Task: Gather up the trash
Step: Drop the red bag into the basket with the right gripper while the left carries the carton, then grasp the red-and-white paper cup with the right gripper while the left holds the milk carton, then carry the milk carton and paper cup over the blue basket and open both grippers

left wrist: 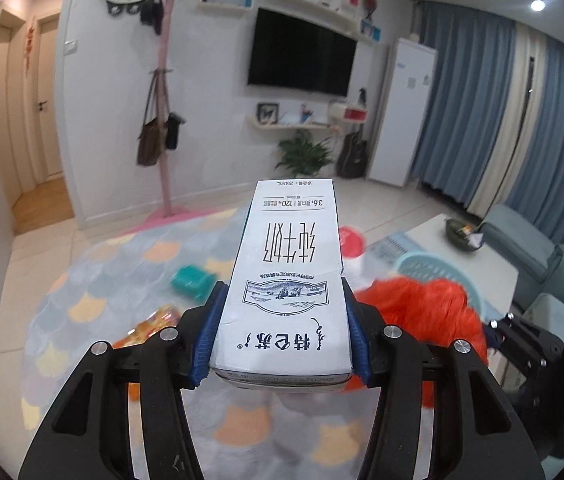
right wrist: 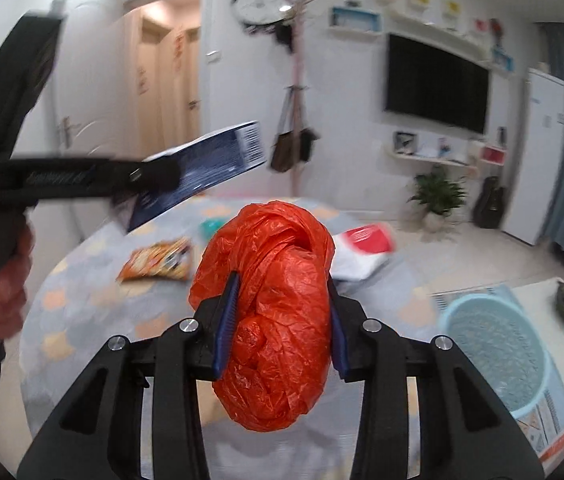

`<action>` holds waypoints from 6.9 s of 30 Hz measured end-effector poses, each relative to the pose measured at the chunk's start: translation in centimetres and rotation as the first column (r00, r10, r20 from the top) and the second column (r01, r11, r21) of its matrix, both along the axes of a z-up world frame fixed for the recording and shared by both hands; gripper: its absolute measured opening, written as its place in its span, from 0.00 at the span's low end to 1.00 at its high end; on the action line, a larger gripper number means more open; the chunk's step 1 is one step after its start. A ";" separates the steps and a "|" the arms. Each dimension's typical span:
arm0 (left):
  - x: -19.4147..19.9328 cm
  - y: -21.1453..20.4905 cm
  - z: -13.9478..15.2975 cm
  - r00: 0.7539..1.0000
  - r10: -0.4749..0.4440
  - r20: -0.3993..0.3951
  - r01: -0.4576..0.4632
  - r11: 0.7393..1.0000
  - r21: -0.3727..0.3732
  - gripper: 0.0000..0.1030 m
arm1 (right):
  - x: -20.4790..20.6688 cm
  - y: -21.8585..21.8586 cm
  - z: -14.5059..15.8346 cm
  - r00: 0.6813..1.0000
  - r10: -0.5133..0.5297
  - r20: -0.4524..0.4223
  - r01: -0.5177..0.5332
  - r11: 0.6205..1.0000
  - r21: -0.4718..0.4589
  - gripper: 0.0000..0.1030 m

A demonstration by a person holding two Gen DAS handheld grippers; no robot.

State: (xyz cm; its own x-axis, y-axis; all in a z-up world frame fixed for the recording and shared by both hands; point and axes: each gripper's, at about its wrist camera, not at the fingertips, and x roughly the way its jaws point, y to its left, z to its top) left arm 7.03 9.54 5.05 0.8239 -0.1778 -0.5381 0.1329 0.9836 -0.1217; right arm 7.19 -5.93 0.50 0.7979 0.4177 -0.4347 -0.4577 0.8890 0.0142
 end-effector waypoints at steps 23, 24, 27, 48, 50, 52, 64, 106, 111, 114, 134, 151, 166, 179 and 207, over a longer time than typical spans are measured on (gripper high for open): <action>10.3 -22.9 -2.3 0.945 -0.323 -0.050 0.321 0.946 -0.034 0.50 | 9.0 -24.0 -2.6 0.786 -0.593 -0.173 0.608 0.793 0.045 0.35; 10.9 -23.7 -2.8 0.943 -0.327 -0.062 0.325 0.945 -0.034 0.50 | 9.7 -24.7 -3.3 0.773 -0.603 -0.196 0.621 0.783 0.036 0.35; 13.1 -25.9 -4.6 0.934 -0.339 -0.114 0.335 0.941 -0.053 0.50 | 12.0 -26.5 -5.6 0.731 -0.628 -0.267 0.651 0.759 -0.003 0.35; 16.9 -26.2 -8.8 0.925 -0.306 -0.226 0.287 0.951 -0.113 0.74 | 15.2 -29.6 -10.5 0.619 -0.619 -0.483 0.694 0.719 -0.033 0.57; 16.1 -25.1 -8.0 0.931 -0.297 -0.212 0.278 0.954 -0.114 0.74 | 14.7 -28.7 -9.9 0.637 -0.610 -0.471 0.680 0.732 -0.029 0.57; 15.3 -24.3 -7.3 0.937 -0.288 -0.196 0.270 0.956 -0.115 0.74 | 14.2 -27.2 -8.9 0.661 -0.599 -0.452 0.661 0.750 -0.027 0.57; 10.7 -14.9 -2.5 0.976 -0.199 -0.088 0.193 0.979 -0.069 0.83 | 11.7 -19.2 -3.1 0.787 -0.499 -0.362 0.547 0.836 0.037 0.66; 9.0 -7.3 -9.4 0.949 -0.192 -0.249 0.254 0.936 0.244 0.54 | 14.3 -8.2 -2.4 0.908 -0.262 -0.328 0.287 0.958 0.029 0.81; 7.4 -4.6 -8.3 0.975 -0.123 -0.186 0.155 0.973 0.172 0.54 | 15.9 -6.7 -2.1 0.916 -0.238 -0.324 0.260 0.965 0.024 0.81; 6.5 -2.3 -8.0 0.987 -0.042 -0.156 0.063 0.989 0.134 0.54 | 17.2 -5.1 -2.3 0.922 -0.220 -0.318 0.233 0.972 0.003 0.81; 4.4 3.5 -11.0 0.977 0.188 -0.097 -0.189 0.982 -0.004 0.55 | 23.6 1.0 -6.4 0.940 -0.144 -0.309 0.107 0.985 -0.132 0.86; 4.3 4.3 -11.6 0.977 0.188 -0.104 -0.191 0.982 -0.014 0.55 | 21.3 3.3 -6.7 0.974 -0.140 -0.177 0.093 0.964 -0.250 0.76; 3.9 1.3 -6.3 0.997 0.073 -0.021 -0.075 0.991 -0.107 0.55 | 17.3 -3.2 0.0 0.954 -0.296 -0.042 0.290 0.951 -0.110 0.75; 9.7 -8.9 -0.8 0.995 -0.093 0.030 0.094 0.994 -0.052 0.55 | 17.6 -14.9 3.4 0.859 -0.505 -0.087 0.498 0.863 -0.085 0.75; 21.8 -27.8 -8.2 0.909 -0.329 -0.255 0.324 0.944 -0.061 0.55 | 21.8 -30.6 -13.9 0.557 -0.564 -0.609 0.641 0.759 -0.117 0.76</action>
